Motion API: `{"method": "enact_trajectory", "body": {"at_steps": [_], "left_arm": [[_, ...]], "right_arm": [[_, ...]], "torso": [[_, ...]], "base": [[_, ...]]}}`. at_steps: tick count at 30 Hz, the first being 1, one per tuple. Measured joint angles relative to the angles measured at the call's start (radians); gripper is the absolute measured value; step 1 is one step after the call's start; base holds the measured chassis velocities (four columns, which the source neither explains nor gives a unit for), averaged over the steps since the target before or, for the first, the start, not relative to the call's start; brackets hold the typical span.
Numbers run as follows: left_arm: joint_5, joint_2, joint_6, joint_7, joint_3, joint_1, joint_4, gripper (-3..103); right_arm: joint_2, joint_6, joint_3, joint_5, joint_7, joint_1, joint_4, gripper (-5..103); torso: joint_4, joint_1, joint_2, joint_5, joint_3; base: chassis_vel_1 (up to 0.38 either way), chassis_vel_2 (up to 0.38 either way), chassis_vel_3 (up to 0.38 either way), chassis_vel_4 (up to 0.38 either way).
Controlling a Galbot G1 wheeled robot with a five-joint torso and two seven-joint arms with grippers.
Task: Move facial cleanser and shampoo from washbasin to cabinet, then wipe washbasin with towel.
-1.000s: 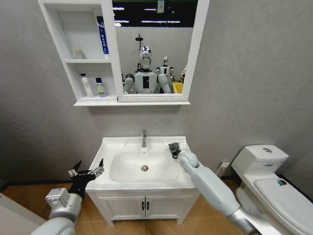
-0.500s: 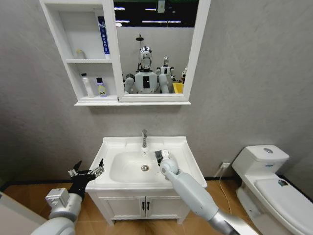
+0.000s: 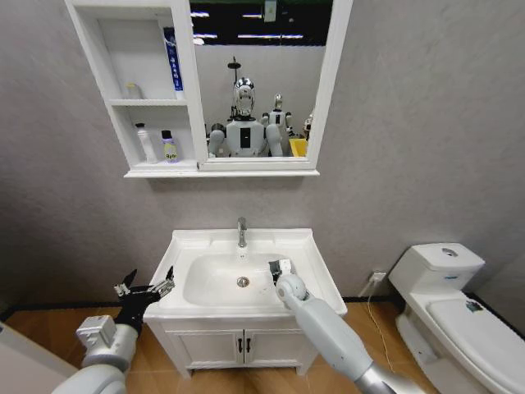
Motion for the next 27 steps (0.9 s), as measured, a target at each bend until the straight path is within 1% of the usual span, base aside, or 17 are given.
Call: {"method": "enact_trajectory", "body": {"at_steps": [5,13,17,27], "left_arm": [[0.000,0.000,0.000,0.000,0.000,0.000,0.000,100],[0.000,0.000,0.000,0.000,0.000,0.000,0.000,100],[0.000,0.000,0.000,0.000,0.000,0.000,0.000,100],[0.000,0.000,0.000,0.000,0.000,0.000,0.000,100]], "right_arm": [[-0.004,0.010,0.009,-0.026,-0.016,-0.023,-0.008,5],[-0.012,0.021,0.020,-0.033,-0.041,-0.030,-0.019,5],[-0.002,0.025,0.029,-0.033,-0.052,-0.030,-0.037,5],[0.028,0.048,0.027,-0.066,-0.100,-0.033,-0.073,5]], "torso": [[0.0002,0.000,0.000,0.0000,0.000],[0.0002,0.000,0.000,0.0001,0.000],[0.0001,0.000,0.000,-0.0001,0.000],[-0.0002,0.000,0.000,-0.0001,0.000]], "base": [[0.000,0.000,0.000,0.000],[0.000,0.000,0.000,0.000],[0.000,0.000,0.000,0.000],[0.000,0.000,0.000,0.000]]}}
